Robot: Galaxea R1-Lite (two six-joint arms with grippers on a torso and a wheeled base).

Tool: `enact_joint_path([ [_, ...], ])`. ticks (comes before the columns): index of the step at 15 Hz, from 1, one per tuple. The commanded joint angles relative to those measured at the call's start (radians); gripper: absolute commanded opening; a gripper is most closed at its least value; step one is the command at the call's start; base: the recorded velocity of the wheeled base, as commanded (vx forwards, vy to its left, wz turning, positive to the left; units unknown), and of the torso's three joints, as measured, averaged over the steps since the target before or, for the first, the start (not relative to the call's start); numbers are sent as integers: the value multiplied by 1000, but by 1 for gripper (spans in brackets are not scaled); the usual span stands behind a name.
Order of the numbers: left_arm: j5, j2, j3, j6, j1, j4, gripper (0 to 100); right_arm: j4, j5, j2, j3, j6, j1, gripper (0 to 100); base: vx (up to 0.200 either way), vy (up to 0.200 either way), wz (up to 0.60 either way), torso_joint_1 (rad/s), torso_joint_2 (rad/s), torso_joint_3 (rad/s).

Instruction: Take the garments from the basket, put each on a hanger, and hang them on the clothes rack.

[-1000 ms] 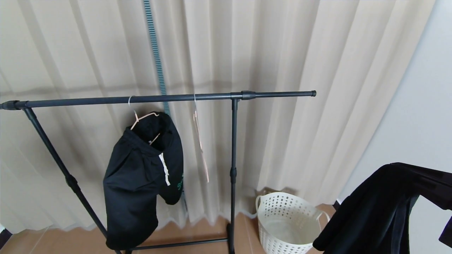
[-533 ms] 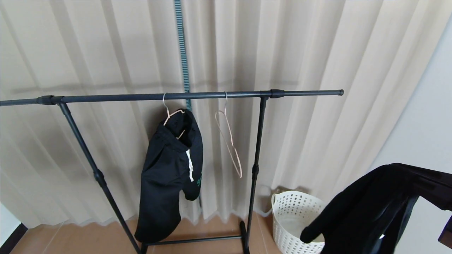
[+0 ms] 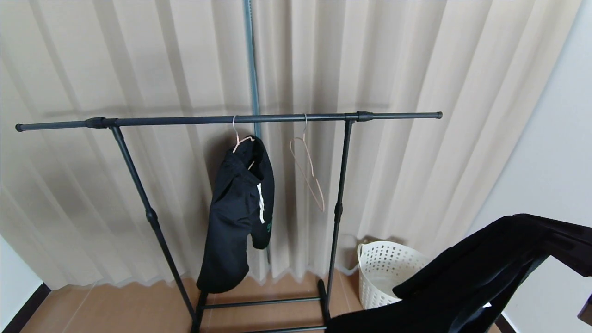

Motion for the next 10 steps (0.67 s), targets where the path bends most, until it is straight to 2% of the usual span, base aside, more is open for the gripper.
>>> enact_joint_path([
  [1, 0, 0, 0, 0, 1, 0, 100, 0, -1, 3, 0, 0, 1, 0, 0, 0, 0, 0, 0, 0],
  [10, 6, 0, 2, 3, 1, 0, 100, 0, -1, 10, 12, 0, 1, 0, 0, 0, 0, 0, 0, 0],
])
